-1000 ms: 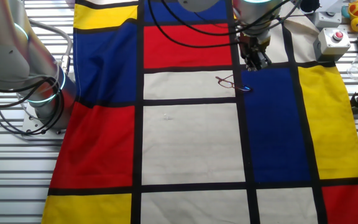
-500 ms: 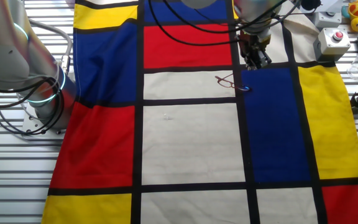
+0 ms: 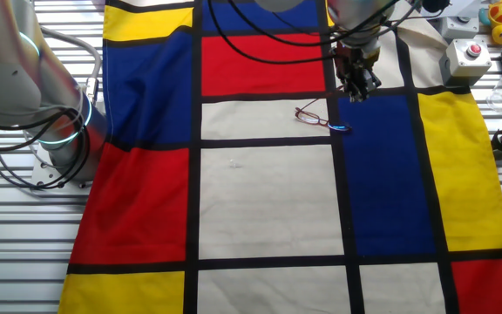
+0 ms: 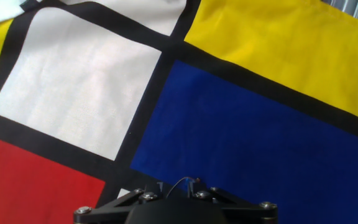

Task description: Unfold the leg of the glasses (with one hand)

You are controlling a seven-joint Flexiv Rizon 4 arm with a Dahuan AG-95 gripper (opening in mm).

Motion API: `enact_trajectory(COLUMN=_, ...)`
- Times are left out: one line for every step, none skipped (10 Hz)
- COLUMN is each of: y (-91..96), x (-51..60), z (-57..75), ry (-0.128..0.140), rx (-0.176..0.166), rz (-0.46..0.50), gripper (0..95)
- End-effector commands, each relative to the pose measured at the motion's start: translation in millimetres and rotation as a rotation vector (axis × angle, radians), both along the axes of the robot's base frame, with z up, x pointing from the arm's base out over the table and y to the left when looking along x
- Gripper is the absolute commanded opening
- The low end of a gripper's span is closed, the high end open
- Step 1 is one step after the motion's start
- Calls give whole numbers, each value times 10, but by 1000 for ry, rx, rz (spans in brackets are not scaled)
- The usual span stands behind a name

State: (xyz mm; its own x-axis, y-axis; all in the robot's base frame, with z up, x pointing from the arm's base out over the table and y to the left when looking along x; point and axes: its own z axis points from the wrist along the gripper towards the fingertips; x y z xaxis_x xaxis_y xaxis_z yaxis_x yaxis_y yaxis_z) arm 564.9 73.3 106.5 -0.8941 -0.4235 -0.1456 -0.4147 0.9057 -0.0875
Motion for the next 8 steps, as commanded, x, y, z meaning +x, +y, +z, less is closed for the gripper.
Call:
enact_trajectory(y=18, x=2, z=4, ry=48, rx=0, rz=-5, gripper=190)
enact_trajectory(y=16, x=5, z=0, ry=54, rx=1, rz=-6, gripper=190)
enact_trajectory(y=16, x=10, z=-2, ry=57, rx=1, rz=-6, gripper=190)
enact_trajectory(y=16, x=30, z=-2, ry=61, rx=-1, rz=-10, gripper=190)
enact_trajectory(y=12, x=61, z=-14, ry=65, rx=0, rz=-11, gripper=190)
enact_trajectory(y=9, x=74, z=-21, ry=67, rx=0, rz=-11, gripper=190)
enact_trajectory(y=-1, x=110, z=-46, ry=76, rx=2, rz=-14, gripper=190)
enact_trajectory(y=-19, x=145, z=-84, ry=98, rx=10, rz=-25, gripper=190)
